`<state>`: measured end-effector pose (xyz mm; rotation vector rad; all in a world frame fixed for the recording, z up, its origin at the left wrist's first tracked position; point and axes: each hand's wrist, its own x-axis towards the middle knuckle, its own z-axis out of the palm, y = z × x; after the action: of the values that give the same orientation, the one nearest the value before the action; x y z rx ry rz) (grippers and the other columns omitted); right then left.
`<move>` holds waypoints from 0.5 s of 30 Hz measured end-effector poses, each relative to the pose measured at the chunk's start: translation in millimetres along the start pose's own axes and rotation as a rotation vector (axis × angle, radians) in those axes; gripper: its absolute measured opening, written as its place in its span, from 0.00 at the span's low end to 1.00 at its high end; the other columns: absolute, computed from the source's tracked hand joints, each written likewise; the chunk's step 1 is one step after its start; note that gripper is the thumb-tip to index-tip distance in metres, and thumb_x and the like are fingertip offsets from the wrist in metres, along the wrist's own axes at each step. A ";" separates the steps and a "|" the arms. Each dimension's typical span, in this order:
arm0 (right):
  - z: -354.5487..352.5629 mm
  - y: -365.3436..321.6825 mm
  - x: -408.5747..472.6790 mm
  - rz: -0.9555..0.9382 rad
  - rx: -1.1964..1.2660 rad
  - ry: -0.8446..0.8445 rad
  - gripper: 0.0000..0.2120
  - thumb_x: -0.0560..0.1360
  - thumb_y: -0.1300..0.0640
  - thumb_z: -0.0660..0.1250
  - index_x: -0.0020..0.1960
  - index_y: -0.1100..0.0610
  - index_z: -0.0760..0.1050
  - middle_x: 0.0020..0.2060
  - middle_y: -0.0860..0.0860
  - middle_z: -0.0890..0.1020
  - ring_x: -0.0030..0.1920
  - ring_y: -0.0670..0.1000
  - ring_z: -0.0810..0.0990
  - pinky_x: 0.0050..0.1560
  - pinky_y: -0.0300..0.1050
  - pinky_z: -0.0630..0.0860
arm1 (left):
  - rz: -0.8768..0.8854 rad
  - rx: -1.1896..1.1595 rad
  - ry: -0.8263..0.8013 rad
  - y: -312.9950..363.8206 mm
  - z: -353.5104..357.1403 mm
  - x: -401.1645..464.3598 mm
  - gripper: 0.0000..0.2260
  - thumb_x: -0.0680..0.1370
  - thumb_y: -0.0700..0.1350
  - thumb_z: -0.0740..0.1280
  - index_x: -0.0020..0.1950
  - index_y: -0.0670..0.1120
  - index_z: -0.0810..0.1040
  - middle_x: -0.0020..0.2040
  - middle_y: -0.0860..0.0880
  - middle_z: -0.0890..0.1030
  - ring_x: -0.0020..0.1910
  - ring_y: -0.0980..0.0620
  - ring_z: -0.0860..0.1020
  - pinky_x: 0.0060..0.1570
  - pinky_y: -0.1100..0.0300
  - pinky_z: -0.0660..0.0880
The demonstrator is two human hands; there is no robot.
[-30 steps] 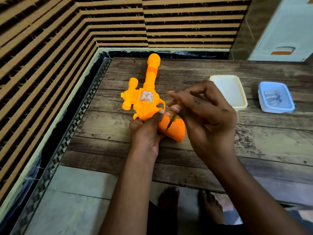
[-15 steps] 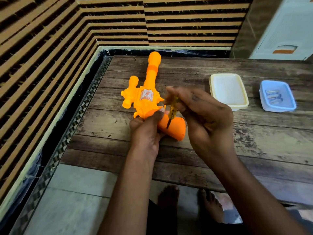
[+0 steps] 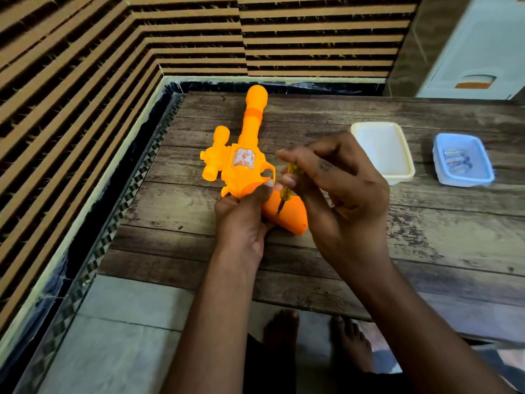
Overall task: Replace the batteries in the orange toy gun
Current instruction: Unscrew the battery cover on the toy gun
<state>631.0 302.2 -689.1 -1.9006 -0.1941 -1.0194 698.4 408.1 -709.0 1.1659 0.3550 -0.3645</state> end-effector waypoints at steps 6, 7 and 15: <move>-1.5 -0.5 -1.3 0.035 0.061 -0.007 0.11 0.81 0.72 0.65 0.61 0.69 0.82 0.53 0.59 0.84 0.55 0.55 0.86 0.55 0.52 0.82 | -0.008 -0.017 -0.010 -1.4 -1.9 1.6 0.08 0.77 0.32 0.70 0.53 0.42 0.82 0.47 0.43 0.86 0.43 0.48 0.85 0.38 0.47 0.84; -1.2 -1.0 -1.0 0.020 0.054 -0.012 0.11 0.81 0.72 0.67 0.61 0.68 0.82 0.53 0.60 0.84 0.56 0.56 0.85 0.55 0.53 0.82 | -0.002 -0.015 -0.012 -1.4 -2.1 1.9 0.08 0.77 0.31 0.70 0.54 0.41 0.82 0.46 0.43 0.86 0.42 0.48 0.85 0.38 0.47 0.85; -1.6 0.8 -2.3 0.031 0.032 -0.025 0.16 0.78 0.75 0.68 0.64 0.67 0.82 0.52 0.57 0.84 0.54 0.53 0.85 0.51 0.51 0.82 | -0.002 -0.003 -0.015 -0.5 -0.6 0.3 0.08 0.77 0.31 0.69 0.50 0.43 0.82 0.41 0.46 0.86 0.38 0.50 0.85 0.34 0.50 0.84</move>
<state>629.0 301.1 -690.9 -1.8822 -0.1935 -0.9664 698.3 408.5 -709.8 1.1593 0.3438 -0.3738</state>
